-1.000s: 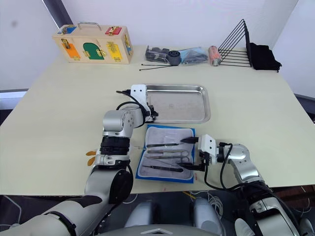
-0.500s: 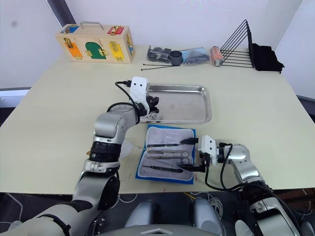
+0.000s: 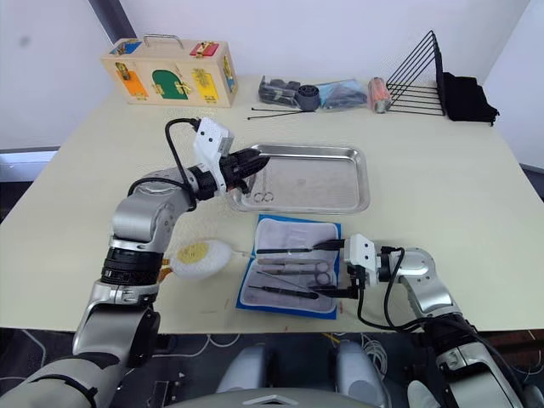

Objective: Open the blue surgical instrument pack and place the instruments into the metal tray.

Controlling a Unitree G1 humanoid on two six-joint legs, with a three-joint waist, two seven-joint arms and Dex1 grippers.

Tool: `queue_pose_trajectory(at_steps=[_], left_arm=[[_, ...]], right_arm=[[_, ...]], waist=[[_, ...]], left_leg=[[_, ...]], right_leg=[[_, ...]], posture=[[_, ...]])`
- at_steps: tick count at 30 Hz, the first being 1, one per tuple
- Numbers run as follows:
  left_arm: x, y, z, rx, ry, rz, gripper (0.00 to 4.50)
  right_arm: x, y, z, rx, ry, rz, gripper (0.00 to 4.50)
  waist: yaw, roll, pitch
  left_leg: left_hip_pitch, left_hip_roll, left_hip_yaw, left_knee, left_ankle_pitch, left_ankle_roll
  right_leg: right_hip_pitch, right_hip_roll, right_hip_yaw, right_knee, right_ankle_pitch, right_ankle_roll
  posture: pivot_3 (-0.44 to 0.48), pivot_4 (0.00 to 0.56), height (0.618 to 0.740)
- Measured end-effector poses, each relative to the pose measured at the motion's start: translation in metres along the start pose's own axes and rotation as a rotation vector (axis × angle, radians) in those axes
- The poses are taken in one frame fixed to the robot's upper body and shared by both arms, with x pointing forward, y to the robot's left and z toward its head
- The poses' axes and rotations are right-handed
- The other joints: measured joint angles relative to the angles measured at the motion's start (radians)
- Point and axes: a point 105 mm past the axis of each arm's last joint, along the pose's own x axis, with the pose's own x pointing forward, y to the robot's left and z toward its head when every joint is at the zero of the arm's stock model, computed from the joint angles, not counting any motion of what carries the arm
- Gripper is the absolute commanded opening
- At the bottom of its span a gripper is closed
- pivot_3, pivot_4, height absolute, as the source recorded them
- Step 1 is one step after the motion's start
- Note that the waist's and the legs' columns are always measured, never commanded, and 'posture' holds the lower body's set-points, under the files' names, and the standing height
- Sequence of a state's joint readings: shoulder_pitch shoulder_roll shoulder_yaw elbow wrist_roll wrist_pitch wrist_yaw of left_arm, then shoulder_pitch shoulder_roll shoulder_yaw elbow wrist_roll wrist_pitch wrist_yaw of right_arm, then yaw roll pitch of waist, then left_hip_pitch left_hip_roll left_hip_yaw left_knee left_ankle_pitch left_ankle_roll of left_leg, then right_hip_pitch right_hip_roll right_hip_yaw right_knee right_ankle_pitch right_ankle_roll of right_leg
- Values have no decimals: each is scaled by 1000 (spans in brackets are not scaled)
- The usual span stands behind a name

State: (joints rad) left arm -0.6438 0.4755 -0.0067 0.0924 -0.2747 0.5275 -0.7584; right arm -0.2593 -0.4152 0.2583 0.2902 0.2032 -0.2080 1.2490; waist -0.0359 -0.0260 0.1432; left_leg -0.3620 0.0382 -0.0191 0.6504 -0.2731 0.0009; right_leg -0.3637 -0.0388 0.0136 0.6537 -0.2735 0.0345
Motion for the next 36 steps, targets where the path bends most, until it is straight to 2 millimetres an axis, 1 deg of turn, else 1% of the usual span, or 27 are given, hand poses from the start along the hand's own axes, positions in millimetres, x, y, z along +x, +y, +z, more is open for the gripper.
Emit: queue_pose_trajectory(at_steps=[2,4,5,8,10,13,16,18,19,20,21,24,25,29,31,36], left_arm=[[-7,-2,-3,18,0,-56,1316],[-17,-3,-6,39,13,-119,1316],[-26,-4,-7,59,26,-163,1316],[-39,-6,-9,82,51,-239,1316],[-60,-11,-15,90,93,-354,1316],[-82,-14,-19,138,151,-458,1316],[-94,-18,-17,175,162,-536,1316],[-115,-23,-24,207,223,-635,1848],[-122,-22,-25,225,252,-650,2159],[-126,-21,-25,242,267,-657,2329],[-128,-21,-23,253,265,-662,3025],[-128,-25,-17,247,219,-695,4356],[-130,-28,-17,238,222,-718,4468],[-140,-31,-9,256,223,-760,4468],[-143,-33,-8,270,228,-783,4468],[-143,-36,-8,294,213,-815,4468]], right_arm=[[-1,0,0,-1,2,0,4500],[-1,0,1,-2,2,2,4500],[-1,0,1,-2,2,4,4500],[-2,1,1,-2,4,6,4500],[-1,1,2,-5,3,8,4500],[-2,1,2,-5,4,8,4500],[-3,1,1,-4,6,7,4500],[-1,1,2,-7,1,10,4500],[-1,1,3,-8,0,12,4500],[-2,1,2,-7,2,11,4500],[-3,1,1,-5,5,11,4500],[-3,1,0,-1,7,9,4500],[-3,1,1,-2,7,7,4500],[-3,2,1,-2,4,10,4500],[-3,2,1,-2,4,10,4500],[-4,2,1,-2,6,6,4500]], waist=[[2,0,2],[2,0,4],[3,0,4],[4,-1,5],[3,-1,6],[5,-1,7],[10,-1,8],[9,-1,8],[9,-1,8],[10,-1,9],[15,-1,9],[21,-4,10],[21,-5,11],[22,-5,11],[22,-5,11],[25,-5,12]], left_leg=[[0,0,0,0,0,0],[0,0,1,0,0,0],[0,0,1,0,0,0],[-1,1,3,0,0,0],[-1,1,5,-1,0,0],[-2,1,5,-1,0,0],[-2,2,7,-1,0,0],[-3,3,10,-2,0,0],[-4,3,10,-2,0,0],[-5,3,10,-2,0,1],[-6,3,10,-2,0,1],[-6,4,11,-1,0,1],[-6,4,11,-1,0,1],[-6,5,12,-1,0,1],[-6,5,13,-1,0,1],[-6,5,15,-1,0,1]], right_leg=[[0,1,0,0,0,0],[-1,1,-1,0,0,0],[-1,1,-1,0,0,0],[-2,1,0,0,0,0],[-4,1,1,0,0,0],[-5,1,1,1,0,0],[-6,2,3,1,-2,-3],[-8,3,5,1,-2,-3],[-10,3,6,2,-2,-3],[-12,3,6,3,-2,-3],[-12,3,6,3,-1,-2],[-12,3,6,3,-2,-3],[-13,3,7,4,-2,-3],[-13,4,8,4,-2,-3],[-13,4,8,4,-2,-3],[-13,5,8,4,-2,-3]], posture=[[0,150,740],[0,150,740],[0,150,740],[0,150,740],[0,150,740],[0,150,740],[0,150,740],[0,150,740],[0,150,740],[0,150,740],[0,150,740],[0,150,740],[0,150,740],[0,150,740],[0,150,740],[0,150,740]])
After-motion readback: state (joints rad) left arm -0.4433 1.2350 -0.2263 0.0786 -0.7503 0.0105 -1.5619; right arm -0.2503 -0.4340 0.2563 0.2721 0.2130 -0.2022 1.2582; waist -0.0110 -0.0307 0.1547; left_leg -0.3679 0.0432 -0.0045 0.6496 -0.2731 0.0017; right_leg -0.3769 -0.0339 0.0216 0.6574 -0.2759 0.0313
